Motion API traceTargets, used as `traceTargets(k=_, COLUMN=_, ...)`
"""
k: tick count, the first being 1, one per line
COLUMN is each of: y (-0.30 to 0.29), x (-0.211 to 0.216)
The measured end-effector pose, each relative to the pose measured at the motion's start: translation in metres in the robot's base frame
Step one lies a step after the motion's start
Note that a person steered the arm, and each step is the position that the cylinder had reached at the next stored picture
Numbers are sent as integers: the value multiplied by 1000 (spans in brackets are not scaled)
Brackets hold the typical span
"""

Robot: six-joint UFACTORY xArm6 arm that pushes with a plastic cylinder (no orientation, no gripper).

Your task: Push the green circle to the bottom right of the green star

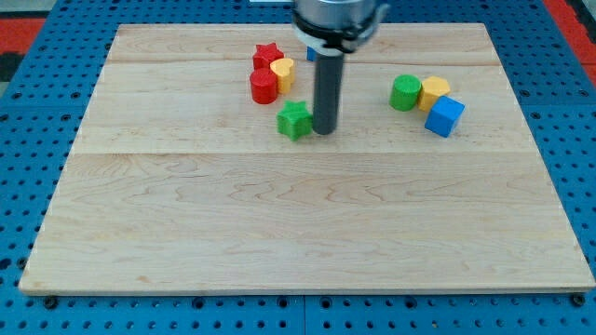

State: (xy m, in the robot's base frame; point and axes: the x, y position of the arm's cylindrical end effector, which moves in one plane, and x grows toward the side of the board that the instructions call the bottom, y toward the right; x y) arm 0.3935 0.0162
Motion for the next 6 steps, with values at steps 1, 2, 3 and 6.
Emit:
traceTargets(k=1, y=-8, x=-18)
traceTargets(k=2, y=-15, x=-18)
traceTargets(k=3, y=46, x=-56)
traceTargets(k=6, y=140, x=-55)
